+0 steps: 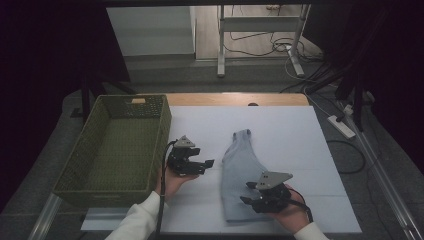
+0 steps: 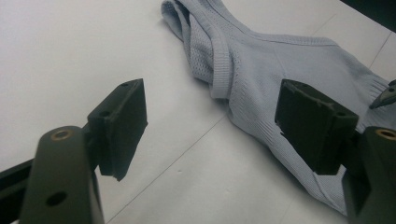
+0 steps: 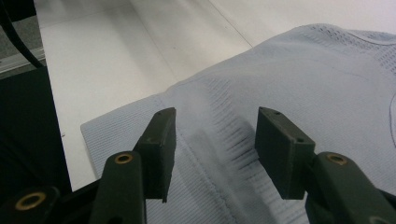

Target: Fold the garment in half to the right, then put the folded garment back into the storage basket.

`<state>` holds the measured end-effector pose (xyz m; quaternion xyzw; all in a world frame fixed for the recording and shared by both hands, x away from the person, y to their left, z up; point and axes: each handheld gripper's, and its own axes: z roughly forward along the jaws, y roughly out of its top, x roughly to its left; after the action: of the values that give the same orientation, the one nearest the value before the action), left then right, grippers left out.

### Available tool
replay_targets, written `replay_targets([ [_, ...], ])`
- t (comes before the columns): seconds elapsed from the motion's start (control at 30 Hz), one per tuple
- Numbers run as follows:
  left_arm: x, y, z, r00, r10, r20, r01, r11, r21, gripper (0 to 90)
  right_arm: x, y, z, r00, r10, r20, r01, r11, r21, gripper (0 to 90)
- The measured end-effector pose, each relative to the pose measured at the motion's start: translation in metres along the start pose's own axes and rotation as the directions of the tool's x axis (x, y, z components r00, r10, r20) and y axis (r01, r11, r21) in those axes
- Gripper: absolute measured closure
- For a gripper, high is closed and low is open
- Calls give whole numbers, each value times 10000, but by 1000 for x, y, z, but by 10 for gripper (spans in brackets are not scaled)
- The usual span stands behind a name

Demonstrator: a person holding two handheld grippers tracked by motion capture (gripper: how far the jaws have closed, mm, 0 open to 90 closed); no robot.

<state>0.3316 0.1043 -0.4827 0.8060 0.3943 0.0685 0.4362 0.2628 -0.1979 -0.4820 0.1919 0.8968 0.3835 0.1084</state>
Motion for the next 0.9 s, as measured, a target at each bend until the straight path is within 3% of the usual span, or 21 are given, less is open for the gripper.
replay_targets([
  [0.63, 2, 2, -2, 10000, -12, -4, 12, 10000, -92, 255, 12, -1, -2, 9976, -691, -91, 695, 9958, 590, 462],
  [0.9, 1, 3, -2, 10000, 29, 11, -29, 10000, -79, 254, 15, -6, -4, 9974, -664, -281, 681, 9956, 647, 456],
])
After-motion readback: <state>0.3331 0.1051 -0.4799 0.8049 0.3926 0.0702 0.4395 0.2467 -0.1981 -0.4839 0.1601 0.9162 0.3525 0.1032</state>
